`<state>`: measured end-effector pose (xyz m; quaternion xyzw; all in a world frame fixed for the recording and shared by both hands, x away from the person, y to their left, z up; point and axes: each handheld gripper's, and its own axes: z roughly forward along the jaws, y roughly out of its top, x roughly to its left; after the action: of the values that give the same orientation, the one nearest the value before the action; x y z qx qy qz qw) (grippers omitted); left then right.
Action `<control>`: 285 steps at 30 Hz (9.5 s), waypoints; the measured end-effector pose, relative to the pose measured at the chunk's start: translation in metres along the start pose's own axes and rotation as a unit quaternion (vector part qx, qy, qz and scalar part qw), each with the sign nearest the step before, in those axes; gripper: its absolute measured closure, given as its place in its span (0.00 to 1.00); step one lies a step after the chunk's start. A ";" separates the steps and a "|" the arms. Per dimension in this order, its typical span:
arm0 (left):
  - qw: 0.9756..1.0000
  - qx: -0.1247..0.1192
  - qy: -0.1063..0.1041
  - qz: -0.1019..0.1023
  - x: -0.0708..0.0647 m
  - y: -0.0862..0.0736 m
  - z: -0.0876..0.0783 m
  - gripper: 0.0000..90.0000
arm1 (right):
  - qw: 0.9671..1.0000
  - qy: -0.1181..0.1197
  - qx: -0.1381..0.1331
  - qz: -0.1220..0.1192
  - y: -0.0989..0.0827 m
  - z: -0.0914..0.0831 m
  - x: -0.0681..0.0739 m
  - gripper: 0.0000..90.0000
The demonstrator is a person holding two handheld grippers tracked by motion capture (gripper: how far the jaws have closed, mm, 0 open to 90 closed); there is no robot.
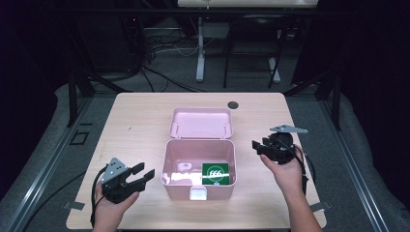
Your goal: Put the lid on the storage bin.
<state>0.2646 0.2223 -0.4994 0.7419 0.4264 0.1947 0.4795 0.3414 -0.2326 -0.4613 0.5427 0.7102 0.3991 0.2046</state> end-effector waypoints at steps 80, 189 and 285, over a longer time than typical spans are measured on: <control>0.999 0.013 -0.036 0.027 -0.017 0.020 0.010 0.62 | 0.989 0.032 0.142 -0.010 0.103 0.060 0.043 0.64; 0.998 0.007 -0.039 0.056 -0.030 0.017 0.017 0.87 | 0.986 -0.045 0.143 0.078 0.108 0.146 0.029 0.94; 0.998 0.005 -0.034 0.048 -0.032 0.017 0.018 0.88 | 0.997 0.019 -0.049 -0.053 0.091 0.004 0.064 0.97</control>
<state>0.2668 0.1837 -0.4888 0.7699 0.3746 0.1897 0.4806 0.3784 -0.1632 -0.3824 0.4859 0.7216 0.4317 0.2383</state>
